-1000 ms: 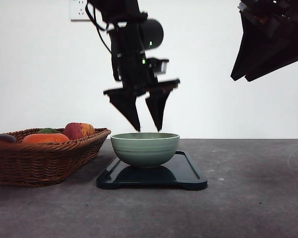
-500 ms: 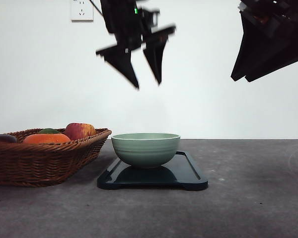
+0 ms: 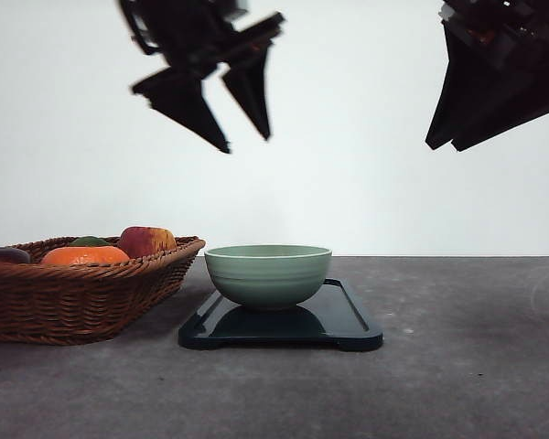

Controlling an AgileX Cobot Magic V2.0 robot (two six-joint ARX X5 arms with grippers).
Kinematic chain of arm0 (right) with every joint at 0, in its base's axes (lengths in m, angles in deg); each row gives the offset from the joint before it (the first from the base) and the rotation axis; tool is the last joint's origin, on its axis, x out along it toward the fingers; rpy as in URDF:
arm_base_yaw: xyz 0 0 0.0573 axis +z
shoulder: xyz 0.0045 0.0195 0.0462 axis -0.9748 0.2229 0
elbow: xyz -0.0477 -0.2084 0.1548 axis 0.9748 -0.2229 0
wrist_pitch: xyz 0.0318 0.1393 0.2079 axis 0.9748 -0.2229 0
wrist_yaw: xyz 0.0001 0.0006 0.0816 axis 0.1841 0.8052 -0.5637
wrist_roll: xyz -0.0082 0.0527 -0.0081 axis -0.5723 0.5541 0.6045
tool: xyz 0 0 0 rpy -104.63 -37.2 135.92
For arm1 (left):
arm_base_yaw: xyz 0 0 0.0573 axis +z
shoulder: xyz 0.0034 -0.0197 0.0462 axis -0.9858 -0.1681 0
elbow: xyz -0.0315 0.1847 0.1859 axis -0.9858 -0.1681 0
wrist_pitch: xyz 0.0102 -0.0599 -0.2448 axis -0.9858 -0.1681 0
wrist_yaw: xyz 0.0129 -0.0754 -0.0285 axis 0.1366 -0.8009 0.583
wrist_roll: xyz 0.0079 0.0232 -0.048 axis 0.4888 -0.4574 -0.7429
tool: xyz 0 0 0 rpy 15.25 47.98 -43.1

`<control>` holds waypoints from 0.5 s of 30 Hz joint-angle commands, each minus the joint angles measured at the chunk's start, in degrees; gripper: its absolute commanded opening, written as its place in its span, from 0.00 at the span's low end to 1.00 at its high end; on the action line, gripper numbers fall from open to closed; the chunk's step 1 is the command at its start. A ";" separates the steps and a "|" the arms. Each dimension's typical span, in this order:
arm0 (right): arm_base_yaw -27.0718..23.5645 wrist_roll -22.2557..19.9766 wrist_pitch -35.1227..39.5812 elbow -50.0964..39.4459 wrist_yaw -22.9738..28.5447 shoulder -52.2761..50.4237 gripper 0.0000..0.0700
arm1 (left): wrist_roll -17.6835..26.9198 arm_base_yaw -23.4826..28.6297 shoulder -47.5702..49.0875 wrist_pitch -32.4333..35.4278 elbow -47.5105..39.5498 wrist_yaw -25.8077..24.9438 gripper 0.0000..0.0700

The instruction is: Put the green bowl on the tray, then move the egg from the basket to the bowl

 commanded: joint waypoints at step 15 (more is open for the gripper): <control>0.26 0.22 0.37 0.31 -0.22 0.44 0.30 | -1.79 4.98 30.41 9.06 -34.05 -0.13 0.50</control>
